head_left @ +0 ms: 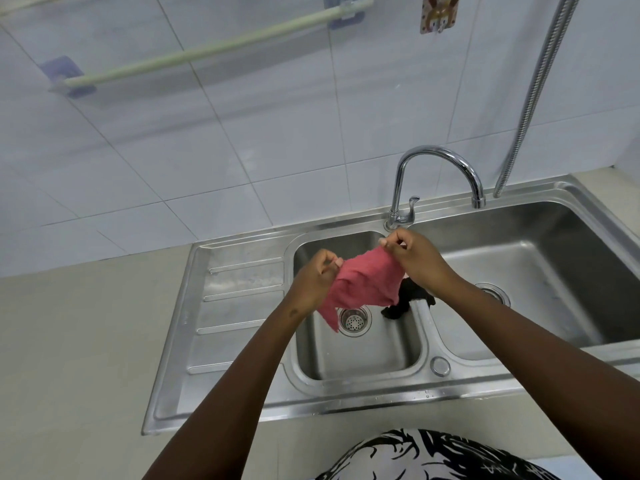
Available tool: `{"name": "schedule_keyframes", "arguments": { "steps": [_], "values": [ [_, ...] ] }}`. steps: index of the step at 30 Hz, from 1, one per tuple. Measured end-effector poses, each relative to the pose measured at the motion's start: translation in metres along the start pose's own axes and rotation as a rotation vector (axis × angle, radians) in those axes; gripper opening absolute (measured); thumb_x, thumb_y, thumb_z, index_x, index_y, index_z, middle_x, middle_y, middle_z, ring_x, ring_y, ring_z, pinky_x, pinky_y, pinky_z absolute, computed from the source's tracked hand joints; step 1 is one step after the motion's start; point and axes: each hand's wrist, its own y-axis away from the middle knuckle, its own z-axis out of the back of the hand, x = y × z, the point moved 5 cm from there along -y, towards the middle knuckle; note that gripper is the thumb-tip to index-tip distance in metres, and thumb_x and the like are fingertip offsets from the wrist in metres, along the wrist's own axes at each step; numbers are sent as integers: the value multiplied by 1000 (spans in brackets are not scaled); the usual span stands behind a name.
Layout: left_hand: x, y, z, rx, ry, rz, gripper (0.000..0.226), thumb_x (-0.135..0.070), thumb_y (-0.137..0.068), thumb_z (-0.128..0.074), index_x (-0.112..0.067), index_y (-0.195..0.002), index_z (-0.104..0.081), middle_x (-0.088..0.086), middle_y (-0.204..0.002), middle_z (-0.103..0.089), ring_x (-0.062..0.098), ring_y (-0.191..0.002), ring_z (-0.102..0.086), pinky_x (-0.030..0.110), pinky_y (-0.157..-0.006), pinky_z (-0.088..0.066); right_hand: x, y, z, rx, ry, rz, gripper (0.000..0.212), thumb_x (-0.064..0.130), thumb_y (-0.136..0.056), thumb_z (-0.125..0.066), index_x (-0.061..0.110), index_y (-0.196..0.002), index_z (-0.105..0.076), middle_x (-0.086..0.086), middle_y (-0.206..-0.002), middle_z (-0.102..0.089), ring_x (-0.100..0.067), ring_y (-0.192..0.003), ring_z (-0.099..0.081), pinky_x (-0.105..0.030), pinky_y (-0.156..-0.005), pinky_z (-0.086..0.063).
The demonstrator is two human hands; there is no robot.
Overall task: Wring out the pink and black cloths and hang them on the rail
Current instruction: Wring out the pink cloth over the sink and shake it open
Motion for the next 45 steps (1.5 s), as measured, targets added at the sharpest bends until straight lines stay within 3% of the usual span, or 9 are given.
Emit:
{"name": "schedule_keyframes", "arguments": {
  "steps": [5, 10, 13, 17, 26, 31, 33, 36, 45],
  "values": [
    [-4, 4, 10, 197, -21, -51, 25, -48, -84, -66, -32, -102, -60, -2, -93, -71, 10, -78, -66, 23, -65, -49, 5, -9, 24, 20, 18, 26, 21, 29, -89, -59, 18, -71, -60, -4, -91, -68, -16, -89, -60, -31, -80, -43],
    [2, 0, 29, 111, -221, -95, 13, -36, -82, -71, -25, -89, -69, -13, -81, -67, 0, -75, -59, 20, -66, -41, 20, -7, 33, 186, 158, 113, 11, 26, -79, -72, 16, -75, -70, 10, -77, -68, 8, -68, -57, -15, -65, -41],
    [8, -1, 49, -5, -180, -61, 16, -28, -72, -81, -22, -81, -70, -13, -79, -68, -4, -70, -59, 14, -61, -41, 19, -2, 35, 359, 402, 138, 23, 35, -67, -81, 22, -84, -73, 9, -74, -66, 1, -64, -54, -16, -59, -39],
    [3, 4, 54, 71, -147, -74, 20, -27, -77, -77, -30, -96, -71, -9, -88, -72, 2, -77, -64, 13, -58, -44, 19, 3, 31, 534, 615, 208, 15, 30, -73, -77, 24, -86, -74, 16, -72, -61, 3, -66, -56, -10, -58, -38],
    [9, 6, 66, 54, -453, -64, 26, -41, -70, -81, -18, -72, -70, -4, -91, -58, 11, -84, -54, 29, -73, -45, 30, -8, 48, 100, 660, 384, 9, 21, -87, -60, 15, -88, -67, -5, -84, -70, -22, -79, -61, -34, -70, -47],
    [-5, 16, 92, -302, -524, -82, 8, -27, -80, -71, -28, -77, -63, -11, -81, -63, 14, -81, -58, 29, -66, -42, 41, 1, 58, -91, 621, 424, 12, 20, -90, -55, 16, -84, -64, -3, -75, -63, -22, -71, -54, -31, -64, -36],
    [-13, 23, 101, -492, -514, -139, 5, -22, -84, -67, -25, -88, -66, -9, -83, -66, 14, -80, -58, 28, -66, -42, 41, -1, 61, -83, 604, 400, 12, 22, -90, -55, 17, -81, -61, -3, -74, -62, -22, -71, -55, -30, -63, -35],
    [-8, 22, 93, -363, -565, -21, 9, -25, -87, -64, -26, -91, -72, -4, -89, -71, 17, -85, -62, 27, -65, -40, 28, -7, 57, 52, 763, 224, 23, 32, -91, -52, 18, -73, -54, -10, -77, -65, -30, -77, -59, -34, -64, -40],
    [-19, 44, 99, -717, -391, -116, 12, -16, -88, -61, -21, -91, -72, -1, -95, -66, 16, -84, -60, 23, -65, -39, 37, 11, 65, -97, 629, 267, 27, 35, -91, -52, 22, -68, -49, -4, -62, -58, -29, -65, -56, -34, -58, -40]
  ]
}}
